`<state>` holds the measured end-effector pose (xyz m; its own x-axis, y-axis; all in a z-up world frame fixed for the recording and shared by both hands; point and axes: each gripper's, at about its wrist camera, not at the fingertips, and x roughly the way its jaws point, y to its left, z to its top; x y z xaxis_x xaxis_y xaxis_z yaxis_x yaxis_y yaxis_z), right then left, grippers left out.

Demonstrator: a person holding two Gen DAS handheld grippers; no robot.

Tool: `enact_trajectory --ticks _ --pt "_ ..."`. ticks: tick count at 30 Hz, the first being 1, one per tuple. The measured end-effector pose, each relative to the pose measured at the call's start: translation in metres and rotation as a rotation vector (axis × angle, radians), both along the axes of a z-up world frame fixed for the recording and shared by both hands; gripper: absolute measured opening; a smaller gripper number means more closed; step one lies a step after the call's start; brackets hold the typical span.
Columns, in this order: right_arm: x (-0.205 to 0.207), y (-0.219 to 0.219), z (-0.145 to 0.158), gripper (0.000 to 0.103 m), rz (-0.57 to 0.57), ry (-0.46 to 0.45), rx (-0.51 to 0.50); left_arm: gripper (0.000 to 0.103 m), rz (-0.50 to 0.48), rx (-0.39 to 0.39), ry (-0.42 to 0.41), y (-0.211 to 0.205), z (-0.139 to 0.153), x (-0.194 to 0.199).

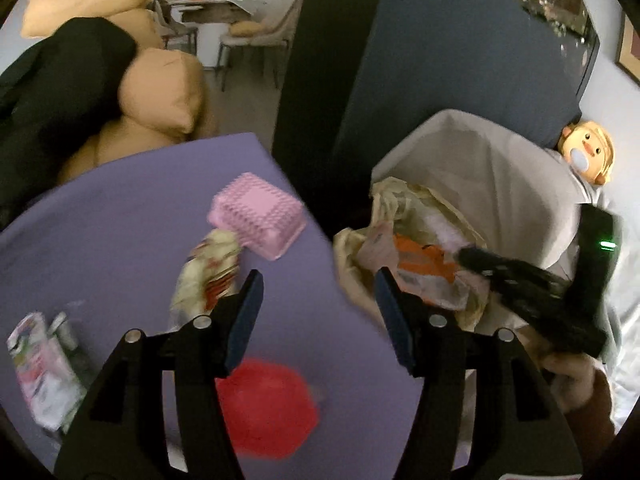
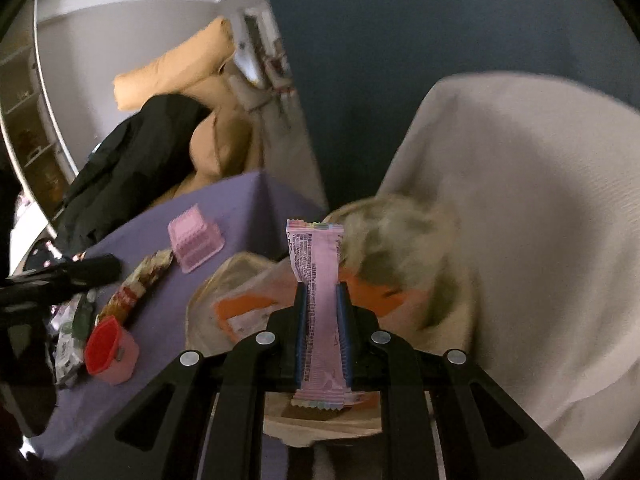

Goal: Collect trash
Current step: 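Carry the orange bag and pink snack bar over the yellow bag and release, then bring both open tools back to the items on the table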

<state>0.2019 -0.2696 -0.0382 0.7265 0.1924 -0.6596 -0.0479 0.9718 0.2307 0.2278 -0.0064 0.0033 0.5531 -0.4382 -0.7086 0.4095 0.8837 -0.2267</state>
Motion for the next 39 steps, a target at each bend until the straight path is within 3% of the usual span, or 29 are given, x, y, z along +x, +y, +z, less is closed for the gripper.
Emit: enact_trajectory --ticks 7,11,14,18,25,29,33,35,39 --pt "0.033 0.003 -0.061 0.015 -0.016 0.234 -0.105 0.055 0.083 -0.014 -0.011 0.061 -0.004 -0.03" --pt "0.036 -0.006 -0.07 0.015 -0.047 0.281 -0.104 0.055 0.141 -0.009 -0.021 0.093 -0.008 -0.041" --pt "0.032 -0.002 -0.064 0.016 -0.054 0.264 -0.114 0.055 0.186 -0.028 -0.023 0.115 -0.009 -0.045" --pt "0.022 0.006 -0.051 0.037 -0.053 0.225 -0.122 0.056 0.244 -0.061 -0.03 0.141 -0.012 -0.053" --pt "-0.002 0.021 -0.015 0.038 -0.055 0.139 -0.153 0.058 0.403 -0.038 -0.094 0.188 -0.012 -0.07" --pt "-0.018 0.046 0.013 0.039 -0.019 0.063 -0.133 0.058 0.453 -0.073 -0.06 0.22 -0.016 -0.076" --pt "-0.028 0.079 0.032 0.05 0.062 0.004 -0.096 0.059 0.475 -0.086 -0.044 0.245 -0.02 -0.085" --pt "-0.029 0.099 0.035 0.056 0.105 -0.009 -0.106 0.059 0.488 -0.102 -0.024 0.257 -0.025 -0.091" --pt "-0.033 0.139 0.034 0.058 0.193 -0.013 -0.162 0.059 0.5 -0.119 0.006 0.27 -0.035 -0.096"
